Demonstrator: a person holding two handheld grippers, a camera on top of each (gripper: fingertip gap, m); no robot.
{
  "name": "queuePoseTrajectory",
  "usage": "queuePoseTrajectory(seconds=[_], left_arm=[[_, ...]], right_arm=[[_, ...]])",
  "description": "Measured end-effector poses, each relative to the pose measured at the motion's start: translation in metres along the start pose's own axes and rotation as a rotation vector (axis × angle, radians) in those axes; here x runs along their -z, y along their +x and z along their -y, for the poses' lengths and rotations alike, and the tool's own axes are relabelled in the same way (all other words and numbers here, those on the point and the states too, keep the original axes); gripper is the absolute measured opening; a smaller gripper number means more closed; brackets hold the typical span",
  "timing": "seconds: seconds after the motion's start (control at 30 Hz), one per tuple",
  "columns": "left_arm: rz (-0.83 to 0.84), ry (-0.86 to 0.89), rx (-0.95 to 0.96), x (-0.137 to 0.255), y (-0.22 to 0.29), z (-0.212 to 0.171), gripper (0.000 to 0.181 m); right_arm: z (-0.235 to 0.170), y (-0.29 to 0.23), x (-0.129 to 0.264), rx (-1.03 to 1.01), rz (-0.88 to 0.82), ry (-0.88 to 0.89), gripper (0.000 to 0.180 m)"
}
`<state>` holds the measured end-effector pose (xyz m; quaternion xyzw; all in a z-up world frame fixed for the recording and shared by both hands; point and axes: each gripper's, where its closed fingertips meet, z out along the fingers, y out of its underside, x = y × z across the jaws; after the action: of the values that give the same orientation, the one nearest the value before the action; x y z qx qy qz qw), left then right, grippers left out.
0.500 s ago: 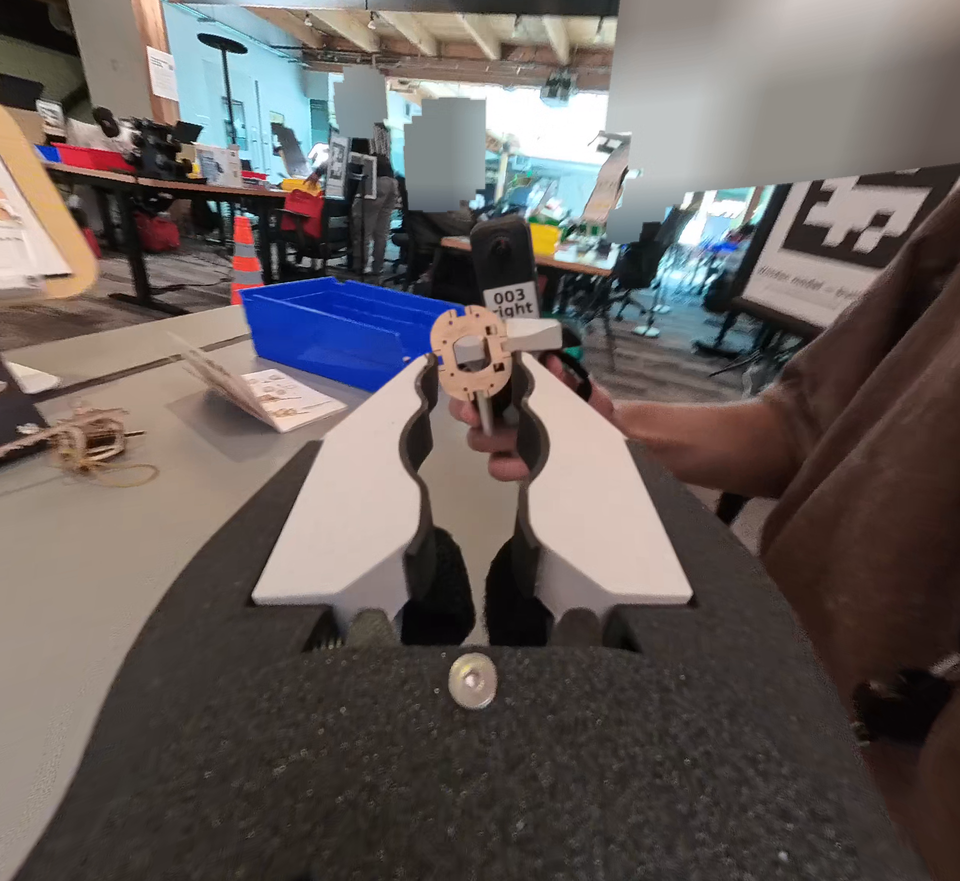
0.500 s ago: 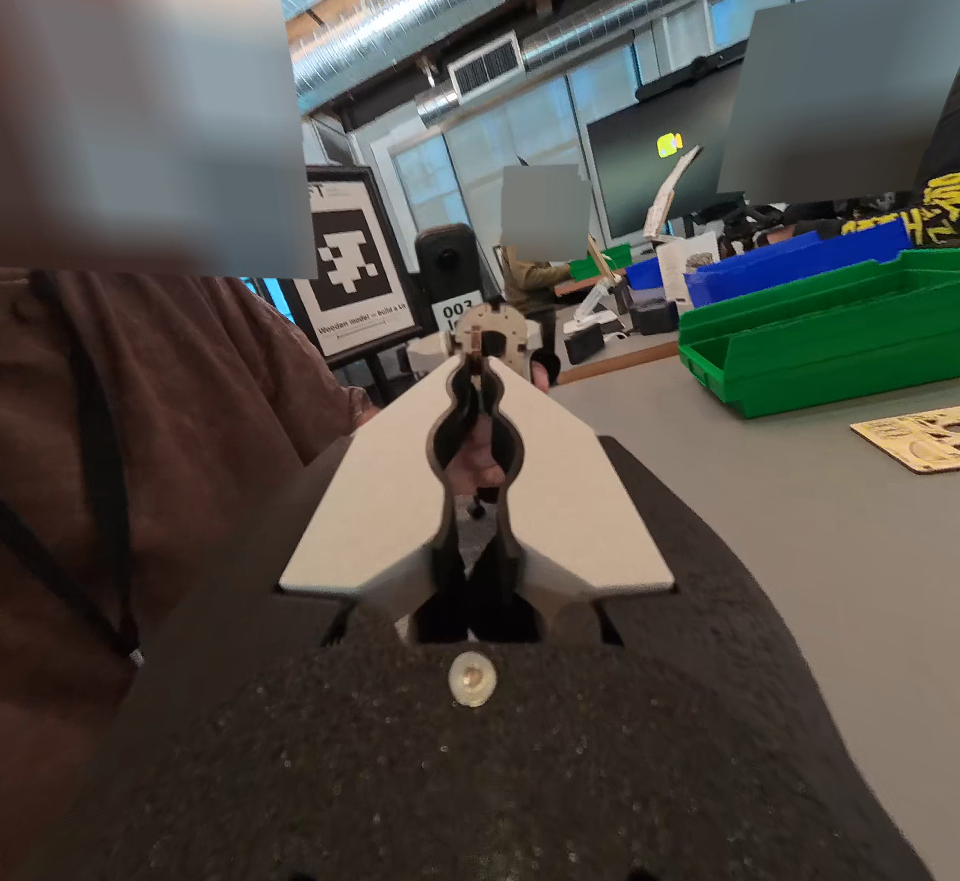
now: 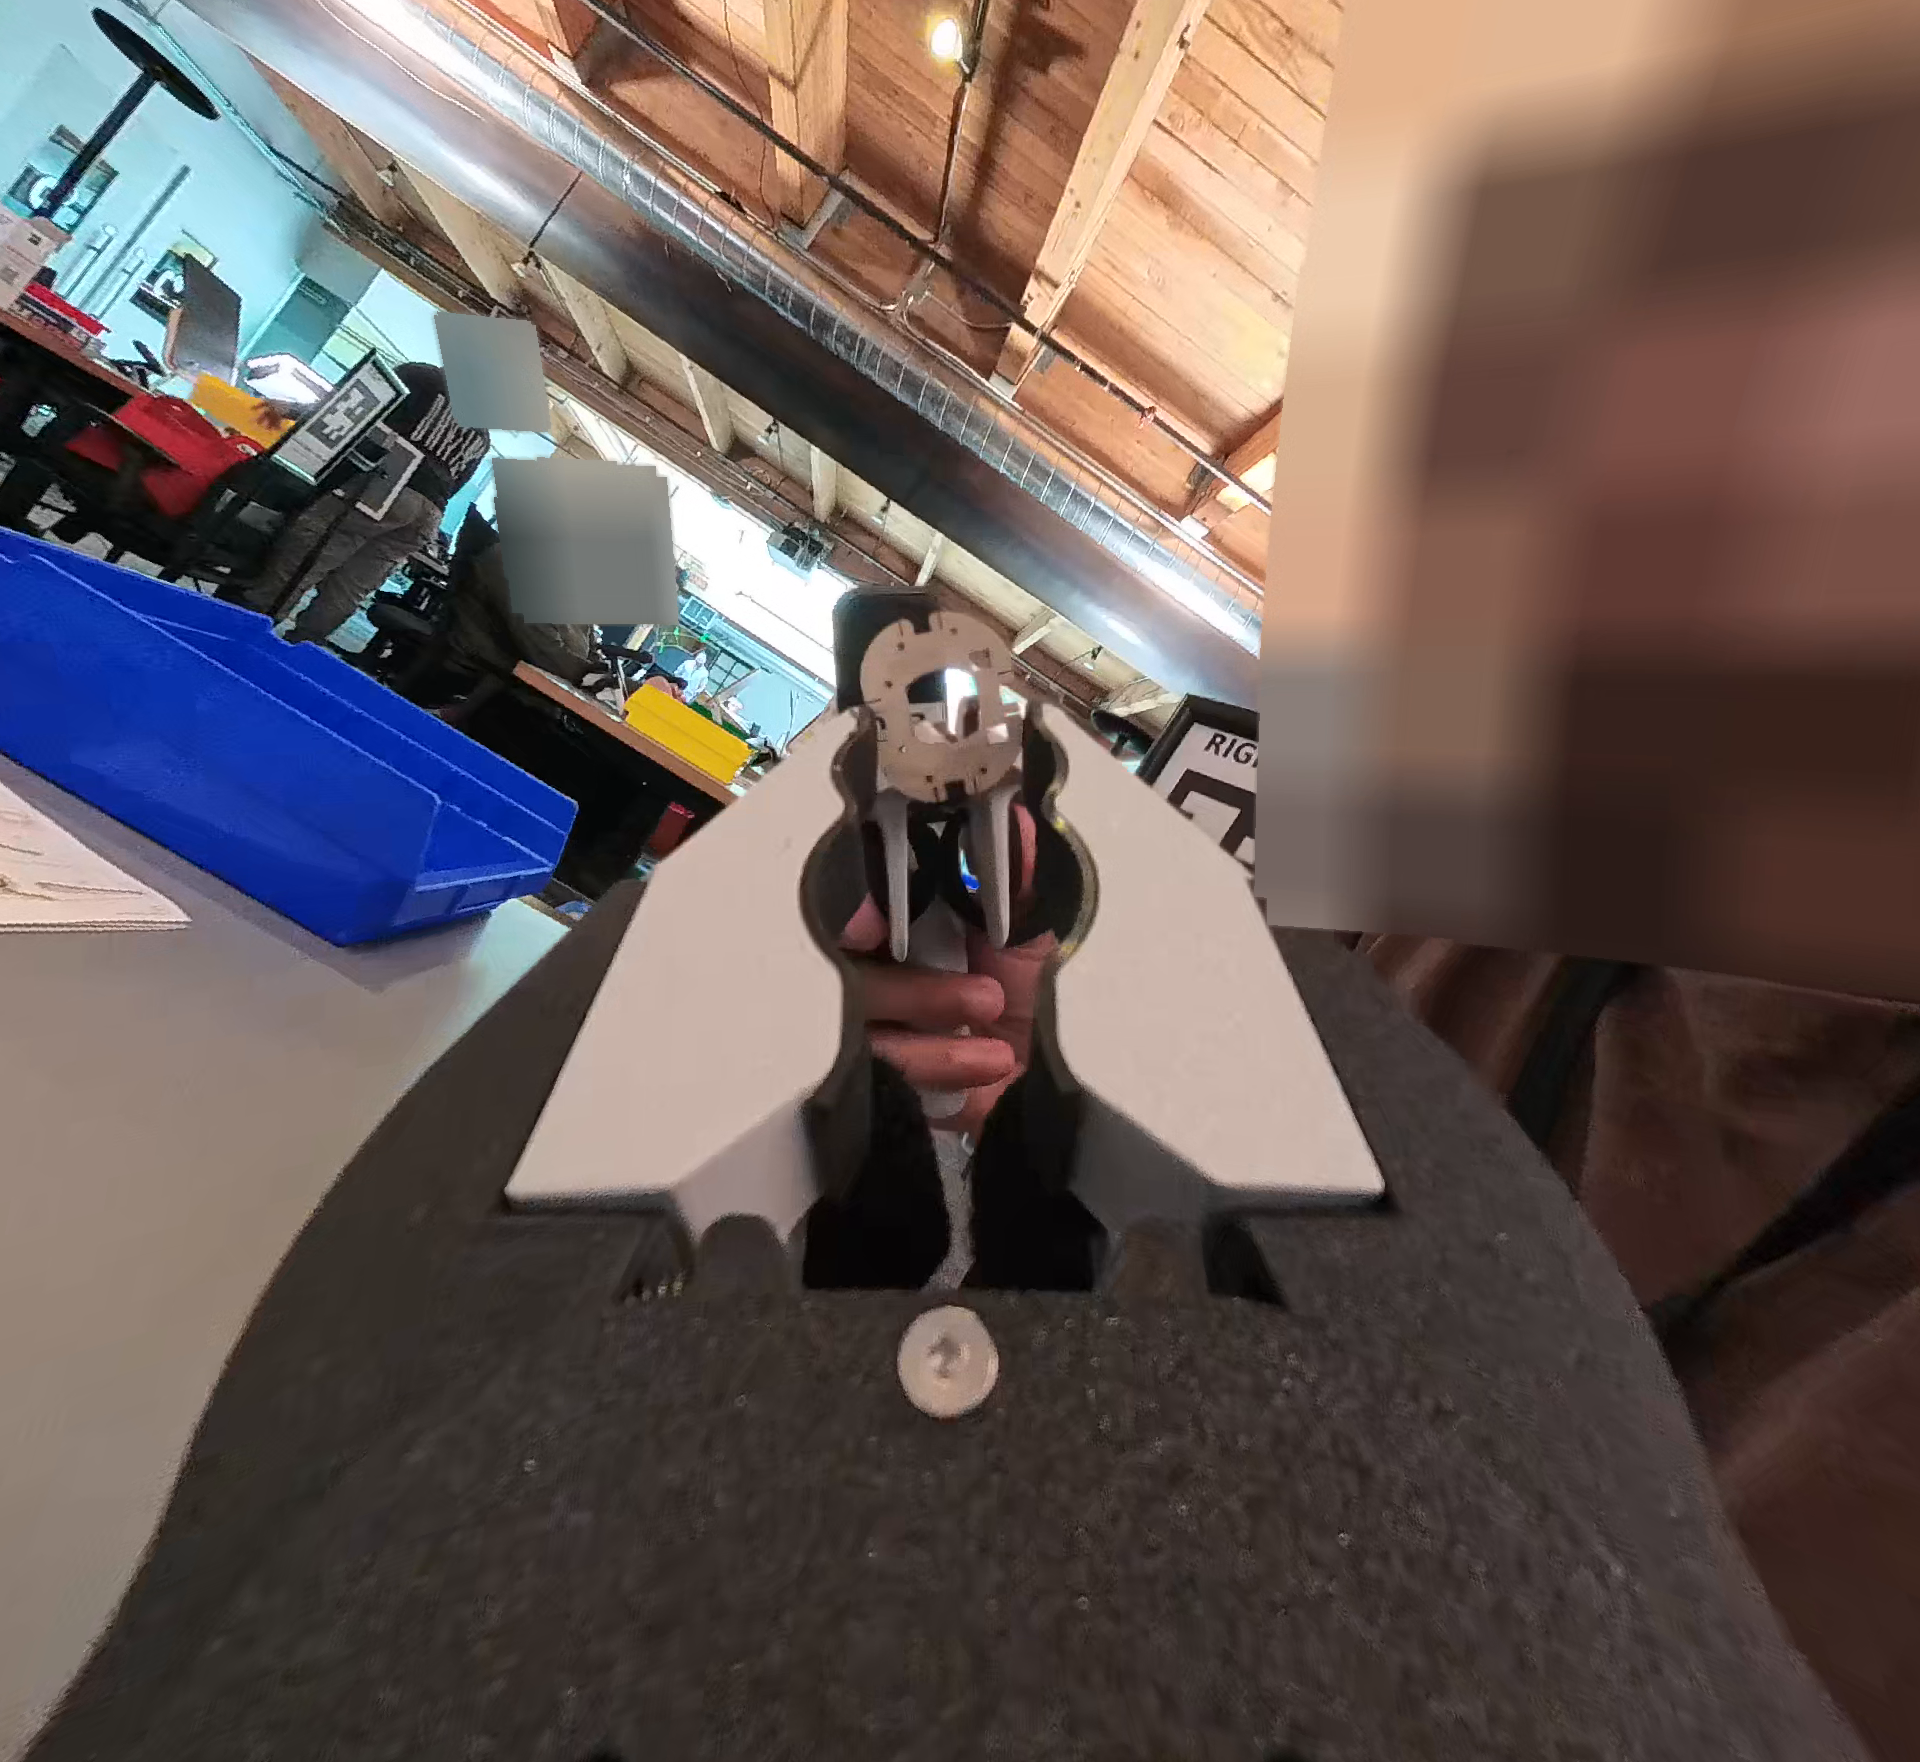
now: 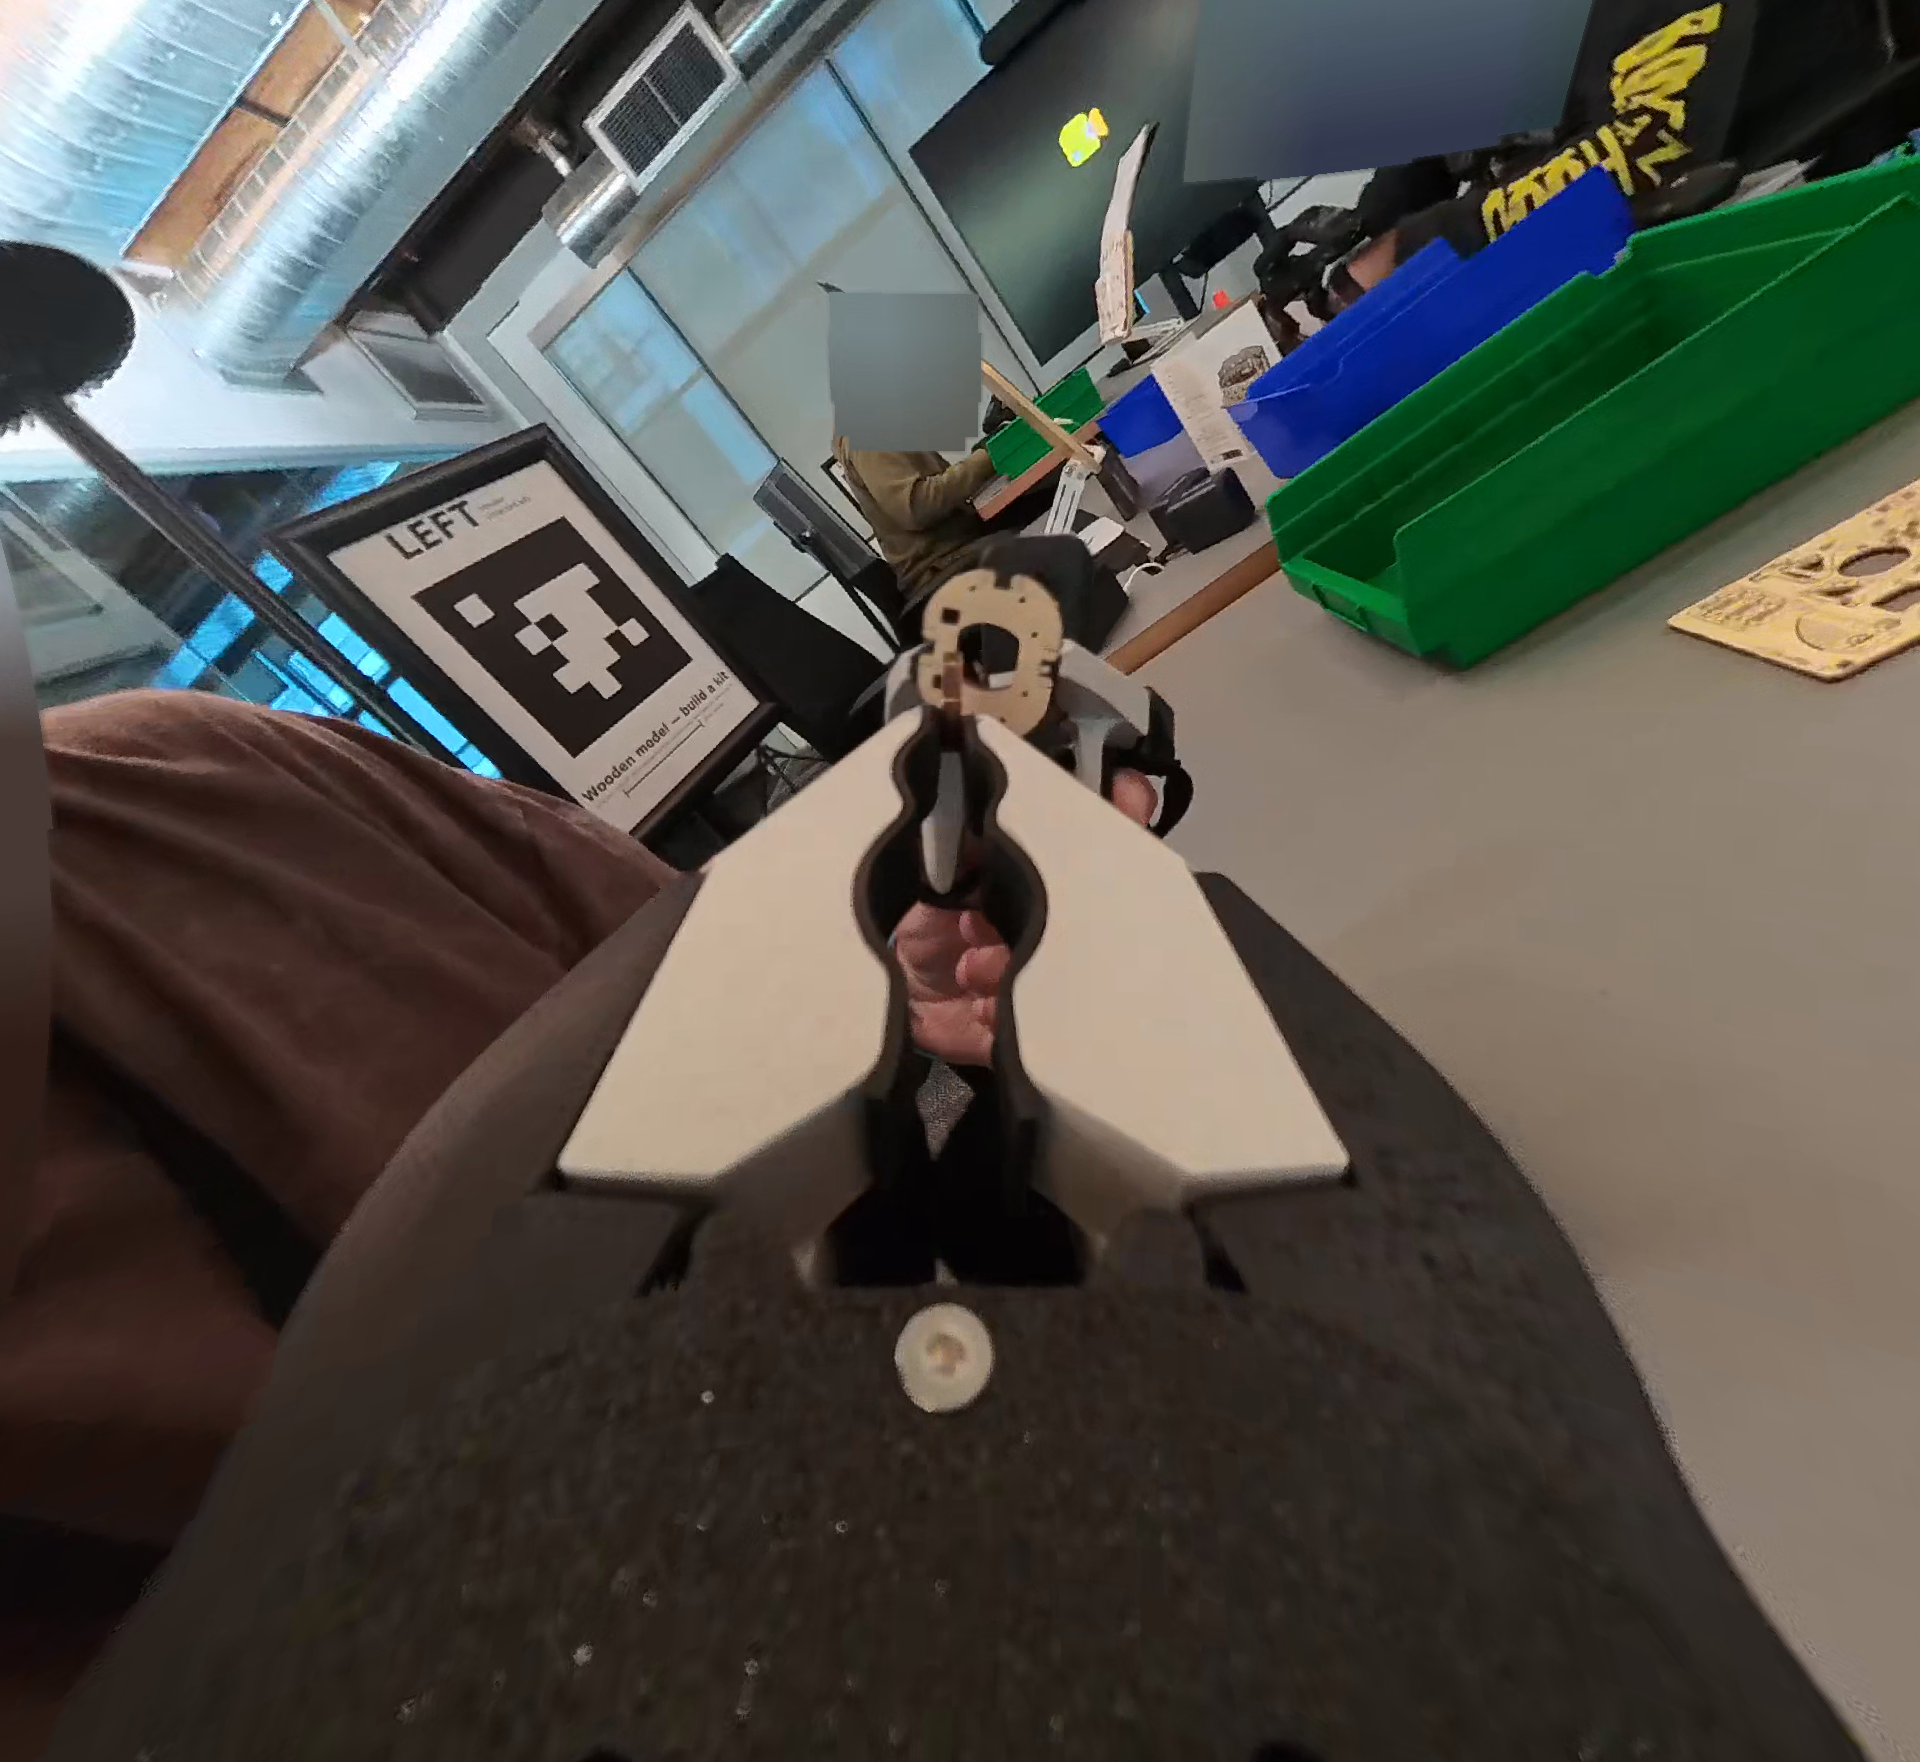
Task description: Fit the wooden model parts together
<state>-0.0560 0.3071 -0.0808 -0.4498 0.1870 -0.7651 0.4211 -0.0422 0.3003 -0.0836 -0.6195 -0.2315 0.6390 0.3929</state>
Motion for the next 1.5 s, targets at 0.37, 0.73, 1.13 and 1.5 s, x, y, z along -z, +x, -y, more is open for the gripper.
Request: queuePoseTrajectory(seconds=[0.37, 0.73, 1.13, 1.5], left_arm=[[0.029, -0.037, -0.017, -0.004, -0.004, -0.01, 0.025], [0.132, -0.12, -0.146, -0.002, -0.014, -0.015, 0.025], [0.163, -0.256, -0.069, 0.003, -0.028, -0.031, 0.026], [0.156, -0.265, -0.003, 0.002, -0.033, -0.036, 0.028]], right_arm=[[0.0, 0.0, -0.001, -0.078, 0.006, 0.025, 0.002], [-0.003, 0.01, 0.002, -0.056, -0.057, 0.004, 0.002], [-0.016, 0.026, 0.01, -0.105, -0.055, -0.087, 0.002], [-0.025, 0.03, 0.009, -0.116, -0.047, -0.124, 0.002]])
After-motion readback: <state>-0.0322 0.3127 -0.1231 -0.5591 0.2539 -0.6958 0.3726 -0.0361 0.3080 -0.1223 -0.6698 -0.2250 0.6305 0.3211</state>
